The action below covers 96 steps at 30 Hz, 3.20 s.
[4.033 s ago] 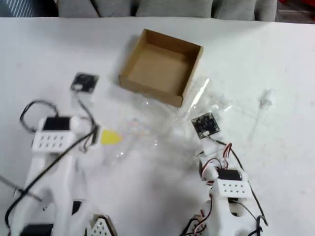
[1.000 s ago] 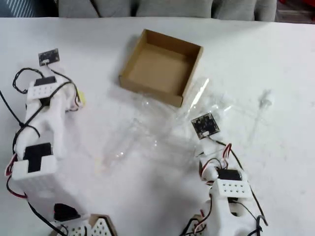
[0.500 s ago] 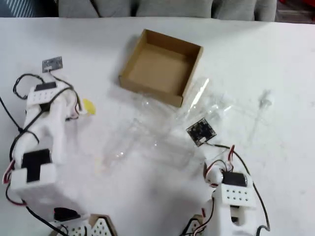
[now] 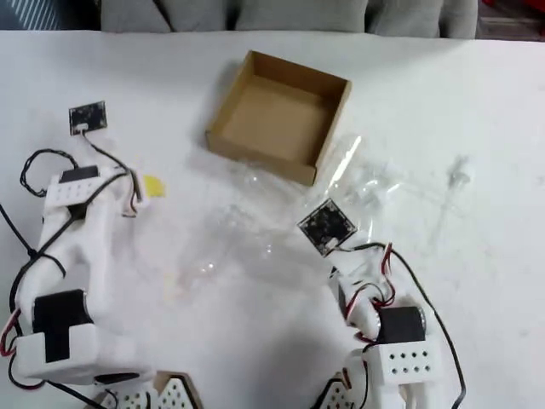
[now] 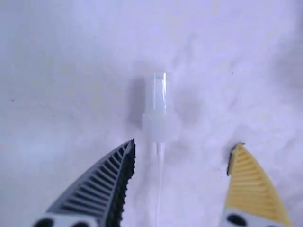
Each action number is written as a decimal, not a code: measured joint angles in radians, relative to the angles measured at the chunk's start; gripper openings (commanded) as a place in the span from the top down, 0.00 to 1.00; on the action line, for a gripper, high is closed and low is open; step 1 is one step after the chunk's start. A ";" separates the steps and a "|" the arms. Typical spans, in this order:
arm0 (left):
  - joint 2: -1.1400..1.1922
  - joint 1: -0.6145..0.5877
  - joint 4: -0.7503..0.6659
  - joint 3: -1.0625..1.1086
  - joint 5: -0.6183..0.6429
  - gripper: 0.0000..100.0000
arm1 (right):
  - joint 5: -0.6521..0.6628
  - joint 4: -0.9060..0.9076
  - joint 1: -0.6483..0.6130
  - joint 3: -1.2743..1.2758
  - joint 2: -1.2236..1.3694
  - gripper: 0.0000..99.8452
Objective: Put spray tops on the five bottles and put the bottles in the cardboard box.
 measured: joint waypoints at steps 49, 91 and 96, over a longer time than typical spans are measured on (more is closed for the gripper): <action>0.000 0.025 -0.034 0.000 0.000 0.69 | -0.844 0.235 -0.041 -2.074 2.045 0.82; 0.000 0.032 -0.034 0.000 -0.057 0.69 | -0.284 0.310 -0.054 -2.154 2.208 0.98; 0.000 0.032 -0.034 0.000 -0.057 0.69 | -0.327 0.404 -0.063 -2.157 2.194 0.98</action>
